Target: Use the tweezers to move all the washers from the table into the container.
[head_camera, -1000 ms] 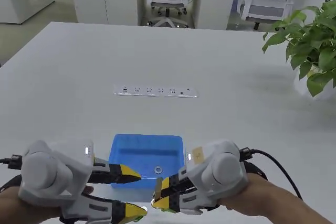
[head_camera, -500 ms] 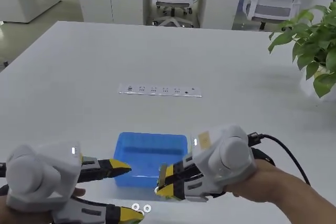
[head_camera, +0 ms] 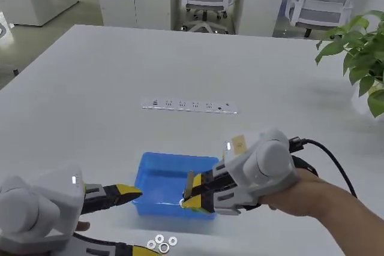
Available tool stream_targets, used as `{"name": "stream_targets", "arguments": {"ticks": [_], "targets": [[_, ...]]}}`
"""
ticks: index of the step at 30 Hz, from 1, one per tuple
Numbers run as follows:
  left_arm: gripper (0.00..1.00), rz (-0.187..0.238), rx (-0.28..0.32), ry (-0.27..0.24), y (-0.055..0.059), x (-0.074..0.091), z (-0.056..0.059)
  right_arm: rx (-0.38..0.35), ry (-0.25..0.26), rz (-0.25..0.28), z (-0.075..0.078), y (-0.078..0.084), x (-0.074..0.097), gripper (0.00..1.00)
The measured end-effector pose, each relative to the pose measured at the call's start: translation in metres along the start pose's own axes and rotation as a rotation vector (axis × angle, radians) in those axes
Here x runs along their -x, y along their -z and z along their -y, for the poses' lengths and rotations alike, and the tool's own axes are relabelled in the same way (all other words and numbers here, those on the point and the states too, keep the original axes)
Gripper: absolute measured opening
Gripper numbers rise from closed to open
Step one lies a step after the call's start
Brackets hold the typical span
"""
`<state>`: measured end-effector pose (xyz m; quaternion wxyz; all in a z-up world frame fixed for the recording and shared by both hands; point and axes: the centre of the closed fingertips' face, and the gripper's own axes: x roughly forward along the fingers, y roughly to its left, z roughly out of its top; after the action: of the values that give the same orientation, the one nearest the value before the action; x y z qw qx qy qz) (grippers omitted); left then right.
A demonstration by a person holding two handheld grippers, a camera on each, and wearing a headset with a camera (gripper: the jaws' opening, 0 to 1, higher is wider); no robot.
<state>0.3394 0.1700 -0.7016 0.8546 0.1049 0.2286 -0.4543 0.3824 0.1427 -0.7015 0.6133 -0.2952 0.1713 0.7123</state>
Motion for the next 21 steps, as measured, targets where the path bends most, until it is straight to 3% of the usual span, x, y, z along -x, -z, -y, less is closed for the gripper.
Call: {"name": "stream_targets", "arguments": {"ticks": [21], "targets": [[0.8, 0.013, 0.034, -0.062, 0.002, 0.011, 0.001, 0.026, 0.025, 0.004, 0.032, 0.01, -0.024, 0.09]]}}
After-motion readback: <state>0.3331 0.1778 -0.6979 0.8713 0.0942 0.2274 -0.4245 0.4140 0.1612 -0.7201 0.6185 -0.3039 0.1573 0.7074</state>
